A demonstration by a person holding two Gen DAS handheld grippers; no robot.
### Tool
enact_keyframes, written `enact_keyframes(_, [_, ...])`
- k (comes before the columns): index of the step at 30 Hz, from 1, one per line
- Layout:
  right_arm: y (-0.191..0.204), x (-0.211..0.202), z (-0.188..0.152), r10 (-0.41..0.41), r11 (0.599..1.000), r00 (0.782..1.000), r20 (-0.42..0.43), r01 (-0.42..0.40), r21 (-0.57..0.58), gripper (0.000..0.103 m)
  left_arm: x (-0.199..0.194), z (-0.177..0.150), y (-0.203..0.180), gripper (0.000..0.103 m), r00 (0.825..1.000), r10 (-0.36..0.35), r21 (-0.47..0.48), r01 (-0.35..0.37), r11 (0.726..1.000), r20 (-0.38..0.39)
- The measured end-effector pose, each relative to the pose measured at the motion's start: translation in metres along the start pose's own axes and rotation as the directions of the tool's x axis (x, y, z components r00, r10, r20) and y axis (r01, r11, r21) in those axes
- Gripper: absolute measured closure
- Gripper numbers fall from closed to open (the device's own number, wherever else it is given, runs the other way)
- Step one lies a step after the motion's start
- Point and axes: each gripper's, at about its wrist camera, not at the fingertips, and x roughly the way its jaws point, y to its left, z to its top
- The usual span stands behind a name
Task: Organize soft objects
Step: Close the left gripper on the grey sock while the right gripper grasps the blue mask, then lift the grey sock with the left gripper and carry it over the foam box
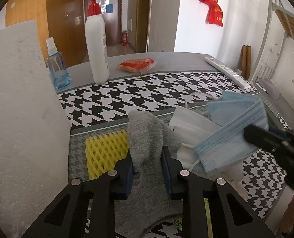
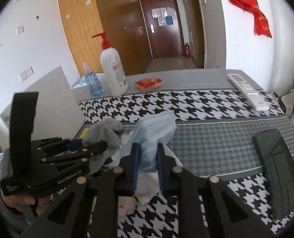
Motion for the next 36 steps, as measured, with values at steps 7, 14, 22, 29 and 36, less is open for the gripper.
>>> enact_keyframes(7, [-0.003, -0.011, -0.001, -0.01, 1.0, 1.0, 0.026, 0.009, 0.017, 0.084, -0.006, 0.001, -0.001, 0.092, 0.999, -0.023, 0.008, 0.023, 1.0, 0.031])
enact_keyframes(14, [-0.007, -0.029, -0.003, -0.023, 0.999, 0.998, 0.059, 0.02, 0.04, 0.084, -0.024, 0.002, -0.005, 0.094, 0.994, -0.058, 0.031, 0.056, 0.998, 0.089])
enact_keyframes(22, [-0.009, -0.051, -0.003, -0.036, 0.998, 0.994, 0.1, 0.031, 0.053, 0.084, -0.051, 0.008, -0.008, 0.094, 0.986, -0.064, 0.048, 0.057, 0.997, 0.157])
enact_keyframes(29, [-0.004, -0.07, 0.0, -0.042, 0.998, 0.989, 0.142, 0.036, 0.046, 0.084, -0.068, 0.011, -0.012, 0.094, 0.979, -0.083, 0.069, 0.071, 0.995, 0.188])
enact_keyframes(36, [-0.001, -0.08, -0.001, -0.043, 0.998, 0.986, 0.158, 0.036, 0.051, 0.084, -0.094, 0.016, -0.011, 0.094, 0.964, -0.131, 0.075, 0.116, 0.99, 0.231])
